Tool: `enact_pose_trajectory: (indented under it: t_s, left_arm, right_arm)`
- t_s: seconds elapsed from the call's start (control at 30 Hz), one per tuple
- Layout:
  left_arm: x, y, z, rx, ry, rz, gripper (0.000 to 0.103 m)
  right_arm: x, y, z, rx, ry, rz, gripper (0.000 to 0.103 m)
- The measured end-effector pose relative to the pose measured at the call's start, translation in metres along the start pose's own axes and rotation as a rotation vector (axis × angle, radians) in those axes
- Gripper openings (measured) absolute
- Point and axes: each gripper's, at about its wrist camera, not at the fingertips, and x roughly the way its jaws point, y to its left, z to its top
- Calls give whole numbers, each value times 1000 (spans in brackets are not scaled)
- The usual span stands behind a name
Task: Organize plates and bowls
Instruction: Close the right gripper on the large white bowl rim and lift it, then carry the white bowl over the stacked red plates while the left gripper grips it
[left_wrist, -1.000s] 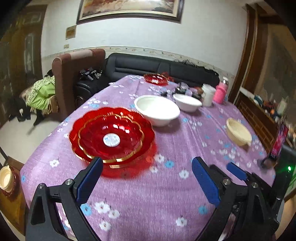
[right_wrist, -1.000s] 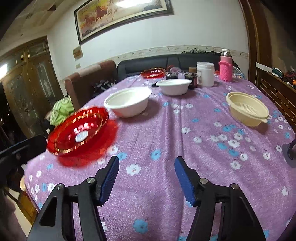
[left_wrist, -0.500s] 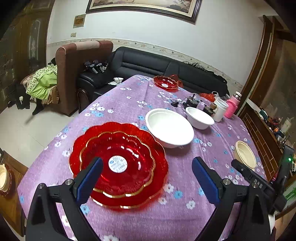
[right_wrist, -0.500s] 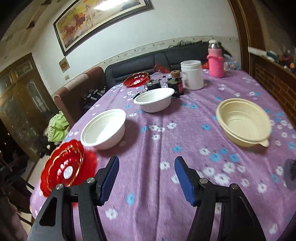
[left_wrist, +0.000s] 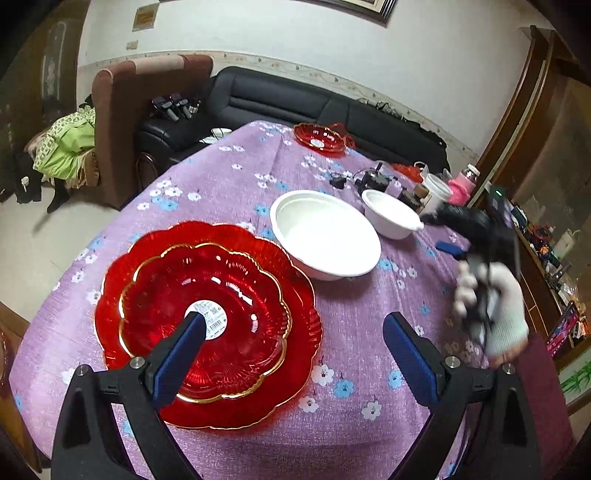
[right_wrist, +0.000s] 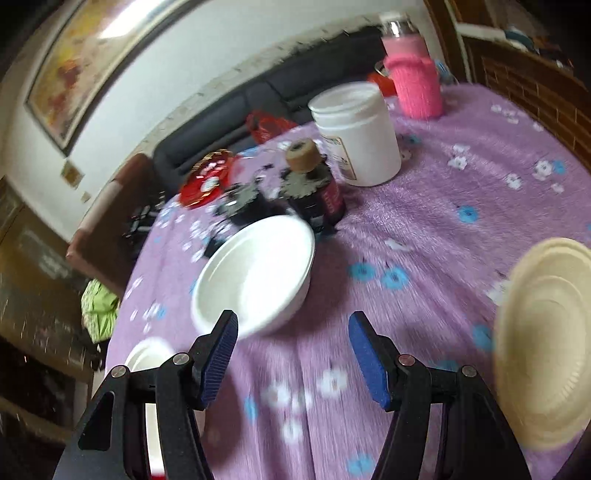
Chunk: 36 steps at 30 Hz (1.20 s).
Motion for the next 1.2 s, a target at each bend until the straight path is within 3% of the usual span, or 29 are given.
enact_pose_trajectory:
  t_s: [0.07,0.1,0.13,0.2,0.33,0.57,0.77,0.9,1.2]
  left_arm:
    - [0,0,-1,13,-4,11,96]
    - [0,-1,-1,19,-10,19,96]
    - [-1,0,-1,23,-17,26,96]
    - [-2,2,0,28,-24,35,96]
    - [-3,4,1,23,-27,32,96]
    - [-5,-8,-2,23,-21,-10,96]
    - [-4,-30,-11,55,13,-46,96]
    - [5,-49,-21,76,54,-73,96]
    - [45,-87,-39,103,162,-84,96]
  right_arm:
    - [21,-3,11,58,31,-6,67]
    - [31,-4,15,85,51,-3,63]
    - [42,-5,19,111,77,1,47]
    - [55,-7,20,145,120,13,24]
    - [50,-9,14,139,136,31,11]
    - [-5,-22,-21,47,188,68,9]
    - [-56,-48,-77,43,351,202,9]
    - [-77,-57,-118,-13,408,183,12]
    - [-93,-59,-144,-124,271,100,17]
